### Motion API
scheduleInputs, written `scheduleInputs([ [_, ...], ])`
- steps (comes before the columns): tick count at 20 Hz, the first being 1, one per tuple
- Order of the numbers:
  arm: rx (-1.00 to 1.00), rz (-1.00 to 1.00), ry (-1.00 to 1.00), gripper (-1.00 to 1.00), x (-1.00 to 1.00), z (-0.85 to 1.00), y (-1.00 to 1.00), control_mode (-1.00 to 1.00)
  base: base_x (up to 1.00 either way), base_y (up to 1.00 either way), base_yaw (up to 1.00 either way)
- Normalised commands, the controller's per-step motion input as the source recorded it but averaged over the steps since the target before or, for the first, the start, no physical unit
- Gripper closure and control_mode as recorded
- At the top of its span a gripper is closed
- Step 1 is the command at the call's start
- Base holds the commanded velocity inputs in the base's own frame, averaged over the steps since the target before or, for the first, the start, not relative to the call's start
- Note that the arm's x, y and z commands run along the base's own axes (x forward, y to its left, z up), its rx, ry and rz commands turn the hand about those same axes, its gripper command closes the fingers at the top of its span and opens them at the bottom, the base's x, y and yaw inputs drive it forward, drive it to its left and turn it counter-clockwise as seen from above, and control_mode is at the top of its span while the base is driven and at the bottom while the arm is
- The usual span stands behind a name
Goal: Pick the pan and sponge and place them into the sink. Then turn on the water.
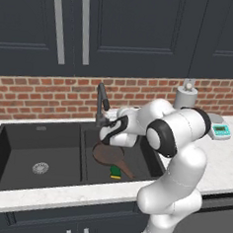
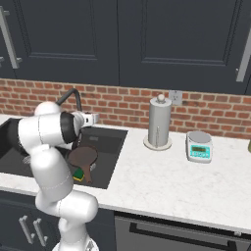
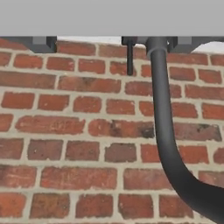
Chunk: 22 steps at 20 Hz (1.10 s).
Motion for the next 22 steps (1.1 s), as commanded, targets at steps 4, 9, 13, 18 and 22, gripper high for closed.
scheduleInputs([
  [4,0.04,0.0,-0.05,-1.0,0.09,-0.24,0.0,-1.0,0.0,0.0,0.0],
  [9,0.04,0.0,-0.06,-1.0,0.06,-0.28,-0.01,-1.0,0.0,0.0,0.0],
  [13,0.03,0.0,-0.07,-1.0,0.08,-0.31,0.0,-1.0,0.0,0.0,0.0],
  [18,0.0,0.0,-0.08,-1.0,0.04,-0.36,0.0,-1.0,0.0,0.0,0.0],
  [22,0.0,0.0,-0.1,-1.0,0.04,-0.34,0.0,-1.0,0.0,0.0,0.0],
])
